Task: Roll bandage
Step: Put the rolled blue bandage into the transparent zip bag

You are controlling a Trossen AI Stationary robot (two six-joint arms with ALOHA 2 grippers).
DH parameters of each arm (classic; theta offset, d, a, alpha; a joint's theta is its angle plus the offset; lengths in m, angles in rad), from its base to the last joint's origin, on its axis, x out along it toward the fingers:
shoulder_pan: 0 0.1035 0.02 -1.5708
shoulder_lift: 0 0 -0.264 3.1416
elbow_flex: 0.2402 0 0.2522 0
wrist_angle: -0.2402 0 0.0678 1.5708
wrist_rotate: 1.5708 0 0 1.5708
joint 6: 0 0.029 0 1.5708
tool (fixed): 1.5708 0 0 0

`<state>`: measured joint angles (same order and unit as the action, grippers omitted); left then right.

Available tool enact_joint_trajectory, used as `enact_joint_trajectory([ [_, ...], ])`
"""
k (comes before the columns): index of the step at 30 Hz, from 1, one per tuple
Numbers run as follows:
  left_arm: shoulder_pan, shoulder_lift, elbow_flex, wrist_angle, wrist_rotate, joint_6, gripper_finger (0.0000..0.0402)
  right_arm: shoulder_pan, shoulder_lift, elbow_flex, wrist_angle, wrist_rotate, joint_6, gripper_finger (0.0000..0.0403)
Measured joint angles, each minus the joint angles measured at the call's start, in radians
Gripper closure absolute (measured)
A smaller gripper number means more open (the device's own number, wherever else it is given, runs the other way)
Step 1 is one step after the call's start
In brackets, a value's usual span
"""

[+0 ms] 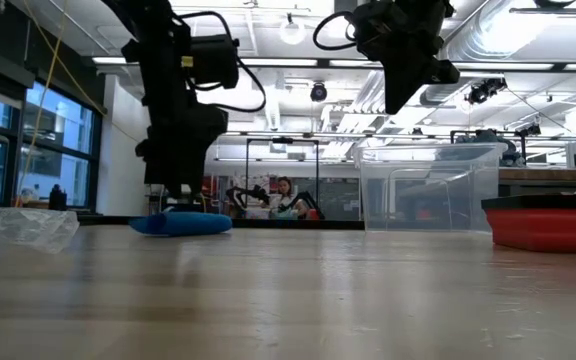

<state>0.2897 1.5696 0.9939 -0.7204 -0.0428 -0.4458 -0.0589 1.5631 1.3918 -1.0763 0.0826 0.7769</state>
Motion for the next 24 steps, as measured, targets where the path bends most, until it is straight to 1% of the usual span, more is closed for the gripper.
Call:
enact_joint_trajectory([
  [5,0.007,-0.001,0.0,0.007,-0.014,-0.06,0.0117,0.0,0.0,0.0,0.0,0.0,-0.015,0.0403],
  [11,0.018,0.001,0.0,0.022,-0.022,-0.077,0.0117,-0.015,0.0,0.0,0.002,-0.013,-0.02,0.0403],
  [16,0.017,0.055,0.0,0.061,-0.048,-0.08,0.0117,-0.04,0.0,0.0,0.006,-0.016,-0.034,0.0403],
  [24,0.001,0.16,0.0,0.078,-0.047,-0.103,0.0117,-0.055,0.0,0.0,0.016,-0.031,-0.037,0.0403],
])
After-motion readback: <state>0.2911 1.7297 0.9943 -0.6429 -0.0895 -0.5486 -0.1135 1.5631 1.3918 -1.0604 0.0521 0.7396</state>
